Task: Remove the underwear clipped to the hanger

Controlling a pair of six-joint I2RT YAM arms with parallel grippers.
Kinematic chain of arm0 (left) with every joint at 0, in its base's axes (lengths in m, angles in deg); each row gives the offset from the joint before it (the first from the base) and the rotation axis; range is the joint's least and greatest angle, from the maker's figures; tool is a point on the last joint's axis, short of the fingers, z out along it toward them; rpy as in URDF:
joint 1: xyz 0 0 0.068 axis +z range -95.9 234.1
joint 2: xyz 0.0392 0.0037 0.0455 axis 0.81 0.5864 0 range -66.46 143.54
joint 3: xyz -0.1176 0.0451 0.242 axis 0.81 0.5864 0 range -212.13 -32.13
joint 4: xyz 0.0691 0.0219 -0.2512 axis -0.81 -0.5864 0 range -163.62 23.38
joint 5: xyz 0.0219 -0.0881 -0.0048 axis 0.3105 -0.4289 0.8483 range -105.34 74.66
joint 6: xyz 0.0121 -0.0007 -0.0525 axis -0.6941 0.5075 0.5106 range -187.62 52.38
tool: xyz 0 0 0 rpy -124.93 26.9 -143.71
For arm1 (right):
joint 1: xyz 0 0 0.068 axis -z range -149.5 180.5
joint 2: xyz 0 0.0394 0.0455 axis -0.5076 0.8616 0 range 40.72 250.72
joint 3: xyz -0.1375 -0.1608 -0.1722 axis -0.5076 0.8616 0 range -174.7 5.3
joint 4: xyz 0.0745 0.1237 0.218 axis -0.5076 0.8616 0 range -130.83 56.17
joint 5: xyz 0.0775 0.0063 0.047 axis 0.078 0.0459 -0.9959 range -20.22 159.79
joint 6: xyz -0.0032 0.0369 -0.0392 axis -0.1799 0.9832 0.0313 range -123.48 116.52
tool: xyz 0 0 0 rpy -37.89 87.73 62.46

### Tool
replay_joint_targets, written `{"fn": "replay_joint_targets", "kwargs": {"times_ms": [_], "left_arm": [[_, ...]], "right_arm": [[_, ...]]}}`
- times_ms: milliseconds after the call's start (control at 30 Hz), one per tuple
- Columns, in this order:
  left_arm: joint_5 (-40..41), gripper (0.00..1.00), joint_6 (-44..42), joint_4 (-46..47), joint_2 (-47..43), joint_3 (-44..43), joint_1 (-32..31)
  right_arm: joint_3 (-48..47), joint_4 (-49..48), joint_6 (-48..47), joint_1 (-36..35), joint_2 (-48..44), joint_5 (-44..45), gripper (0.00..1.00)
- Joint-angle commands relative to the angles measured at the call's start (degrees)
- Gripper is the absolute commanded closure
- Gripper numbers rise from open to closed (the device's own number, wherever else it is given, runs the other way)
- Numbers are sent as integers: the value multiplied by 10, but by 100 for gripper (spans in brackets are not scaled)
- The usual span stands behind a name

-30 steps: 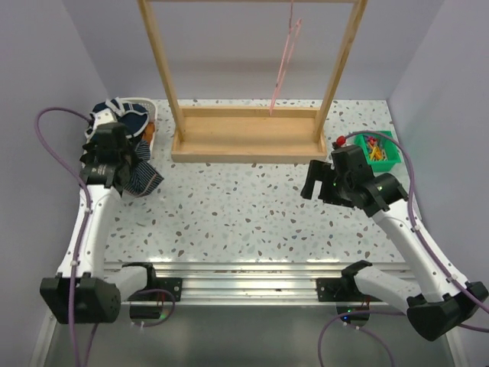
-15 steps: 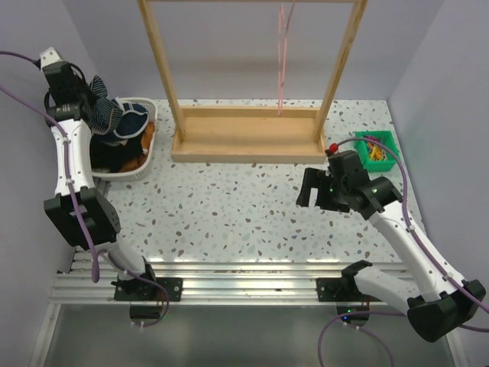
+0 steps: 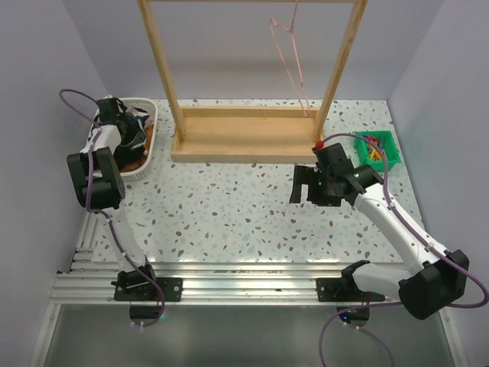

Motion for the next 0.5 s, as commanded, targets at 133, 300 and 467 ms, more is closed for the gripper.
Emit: {"fn": "replay_joint_targets", "kwargs": {"times_ms": [133,300,467], "left_arm": [[-38,99,30,-59,59,-22,0],[-27,49,29,-89,-19,-28,0],[-30,0,26,-103,-159,23,0]], "right_arm": [[-56,-25,-19,1,22,-8,1],[-70,-21,-20,0,12,3,1],[-60,-24,-9,1,-25,17,1]]}}
